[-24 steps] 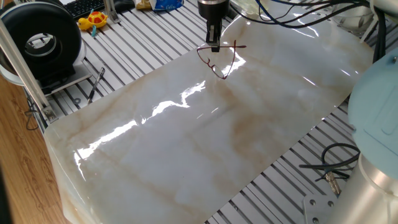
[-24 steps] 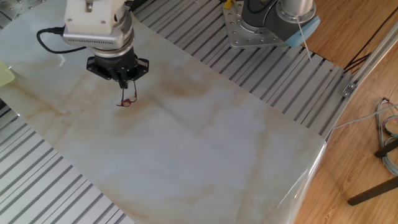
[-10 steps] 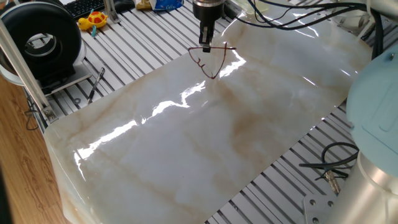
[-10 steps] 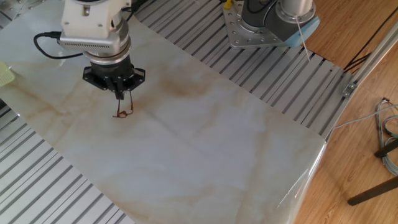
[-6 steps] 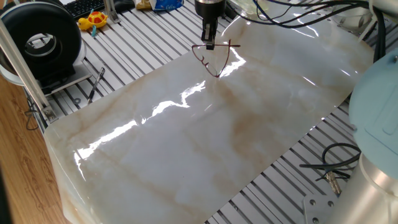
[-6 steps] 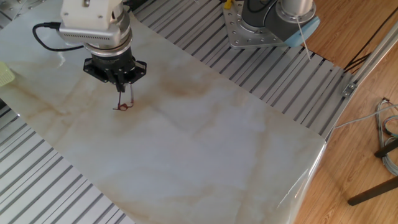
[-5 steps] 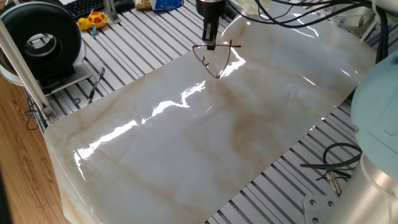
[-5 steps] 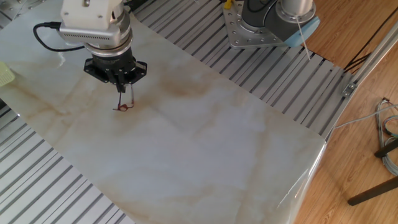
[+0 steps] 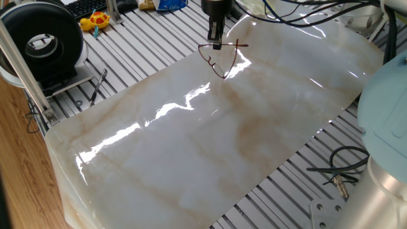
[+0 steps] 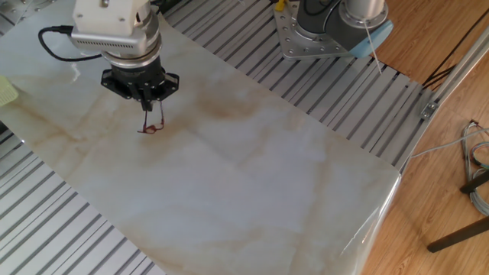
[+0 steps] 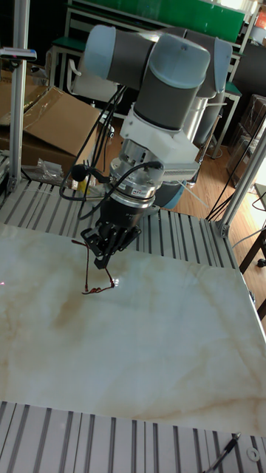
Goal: Unfold the leg of the glasses (with one hand)
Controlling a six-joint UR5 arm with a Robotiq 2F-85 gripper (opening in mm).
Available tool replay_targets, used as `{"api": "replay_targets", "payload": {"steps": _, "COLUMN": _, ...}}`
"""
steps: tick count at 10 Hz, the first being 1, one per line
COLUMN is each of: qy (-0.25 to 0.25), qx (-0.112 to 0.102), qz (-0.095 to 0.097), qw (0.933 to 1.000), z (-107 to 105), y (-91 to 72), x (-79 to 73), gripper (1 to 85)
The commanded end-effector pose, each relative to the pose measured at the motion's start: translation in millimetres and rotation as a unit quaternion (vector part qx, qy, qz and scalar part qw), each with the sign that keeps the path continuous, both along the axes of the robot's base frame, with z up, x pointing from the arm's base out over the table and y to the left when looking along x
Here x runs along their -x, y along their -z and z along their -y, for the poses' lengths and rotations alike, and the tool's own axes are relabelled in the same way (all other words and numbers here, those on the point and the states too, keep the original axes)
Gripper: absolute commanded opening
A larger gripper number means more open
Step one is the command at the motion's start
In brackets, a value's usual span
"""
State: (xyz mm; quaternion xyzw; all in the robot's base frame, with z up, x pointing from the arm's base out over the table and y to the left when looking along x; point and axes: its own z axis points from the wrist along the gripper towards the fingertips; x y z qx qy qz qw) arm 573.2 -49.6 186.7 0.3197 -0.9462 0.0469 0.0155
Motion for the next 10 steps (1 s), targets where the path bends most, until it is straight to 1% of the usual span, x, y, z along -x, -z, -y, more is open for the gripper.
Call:
{"api": "replay_targets", "payload": {"steps": 1, "qy": -0.002, "qx": -0.016, "qz": 0.013, "qw": 0.9998, "z": -8.7, "y": -7.9, "x": -5.6, "gripper": 1.3}}
{"api": "replay_targets", "payload": {"steps": 2, "qy": -0.006, "qx": -0.02, "qz": 0.022, "qw": 0.9996, "z": -10.7, "y": -8.0, "x": -10.4, "gripper": 1.3}}
{"api": "replay_targets", "payload": {"steps": 3, "qy": -0.008, "qx": -0.02, "qz": 0.028, "qw": 0.9994, "z": -6.6, "y": 5.2, "x": -15.4, "gripper": 1.3}}
{"api": "replay_targets", "payload": {"steps": 4, "qy": -0.003, "qx": -0.02, "qz": 0.02, "qw": 0.9996, "z": -3.0, "y": 6.9, "x": -10.6, "gripper": 1.3}}
{"api": "replay_targets", "payload": {"steps": 5, "qy": -0.004, "qx": -0.011, "qz": 0.019, "qw": 0.9998, "z": 1.0, "y": 1.2, "x": -7.7, "gripper": 1.3}}
{"api": "replay_targets", "payload": {"steps": 6, "qy": -0.009, "qx": -0.011, "qz": 0.019, "qw": 0.9997, "z": 0.9, "y": 1.1, "x": -8.4, "gripper": 1.3}}
{"api": "replay_targets", "payload": {"steps": 8, "qy": -0.016, "qx": -0.01, "qz": 0.016, "qw": 0.9997, "z": 1.3, "y": 11.1, "x": -14.6, "gripper": 1.3}}
{"api": "replay_targets", "payload": {"steps": 10, "qy": -0.021, "qx": -0.008, "qz": 0.017, "qw": 0.9996, "z": 3.5, "y": 16.5, "x": -18.7, "gripper": 1.3}}
